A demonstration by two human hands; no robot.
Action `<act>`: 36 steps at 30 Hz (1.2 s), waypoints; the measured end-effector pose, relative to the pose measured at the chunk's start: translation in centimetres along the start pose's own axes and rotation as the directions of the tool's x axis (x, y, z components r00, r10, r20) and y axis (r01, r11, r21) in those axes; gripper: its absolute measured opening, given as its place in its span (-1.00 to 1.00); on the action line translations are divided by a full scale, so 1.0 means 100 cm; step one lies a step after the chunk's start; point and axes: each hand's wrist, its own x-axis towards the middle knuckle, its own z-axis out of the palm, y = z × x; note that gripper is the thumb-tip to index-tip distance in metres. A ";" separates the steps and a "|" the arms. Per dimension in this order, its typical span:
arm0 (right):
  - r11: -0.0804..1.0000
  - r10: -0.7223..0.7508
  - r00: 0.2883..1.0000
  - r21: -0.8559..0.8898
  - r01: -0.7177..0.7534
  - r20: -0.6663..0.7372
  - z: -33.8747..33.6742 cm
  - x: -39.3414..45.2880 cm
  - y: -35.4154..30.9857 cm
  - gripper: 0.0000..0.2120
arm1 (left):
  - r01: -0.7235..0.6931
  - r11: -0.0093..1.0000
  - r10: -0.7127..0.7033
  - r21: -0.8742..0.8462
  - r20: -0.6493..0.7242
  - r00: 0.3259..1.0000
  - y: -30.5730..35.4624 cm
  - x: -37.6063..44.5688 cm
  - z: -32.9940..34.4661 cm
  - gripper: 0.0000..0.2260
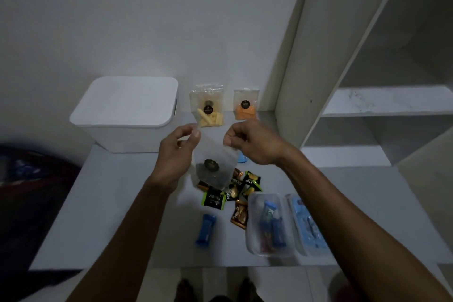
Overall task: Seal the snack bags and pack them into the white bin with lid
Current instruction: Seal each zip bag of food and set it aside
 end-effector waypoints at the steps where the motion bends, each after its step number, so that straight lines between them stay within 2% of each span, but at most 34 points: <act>1: 1.000 -0.002 1.000 -0.001 0.002 0.028 -0.005 -0.001 0.000 -0.86 | -0.016 1.000 0.017 -0.010 0.031 0.999 -0.001 -0.002 -0.001 -0.86; 4: 0.999 -0.007 0.999 0.041 0.005 0.049 -0.017 -0.006 -0.004 -0.85 | -0.034 0.997 0.035 -0.067 0.017 0.999 -0.002 -0.009 -0.001 -0.94; 10: 0.941 0.091 0.980 0.337 -0.027 -0.178 -0.008 -0.020 -0.002 -0.84 | 0.095 0.959 -0.107 -0.267 -0.031 0.994 0.008 -0.006 -0.013 -0.95; 14: 0.900 0.177 0.906 0.435 0.008 -0.383 0.024 -0.019 -0.003 -0.91 | 0.079 0.956 -0.093 -0.283 -0.036 0.995 0.017 -0.001 -0.025 -0.96; 18: 0.878 0.200 0.841 0.472 0.073 -0.503 0.048 -0.014 -0.009 -0.89 | 0.054 0.968 -0.063 -0.247 -0.029 0.998 0.012 0.003 -0.036 -0.92; 26: 0.866 0.306 0.770 0.499 0.019 -0.560 0.059 -0.016 0.017 -0.89 | -0.064 0.983 0.061 -0.171 -0.025 0.998 -0.016 0.015 -0.019 -0.91; 36: 0.854 0.412 0.710 0.514 -0.082 -0.571 0.001 0.058 0.098 -0.90 | -0.004 0.995 -0.001 -0.100 -0.049 0.999 -0.024 0.117 0.069 -0.93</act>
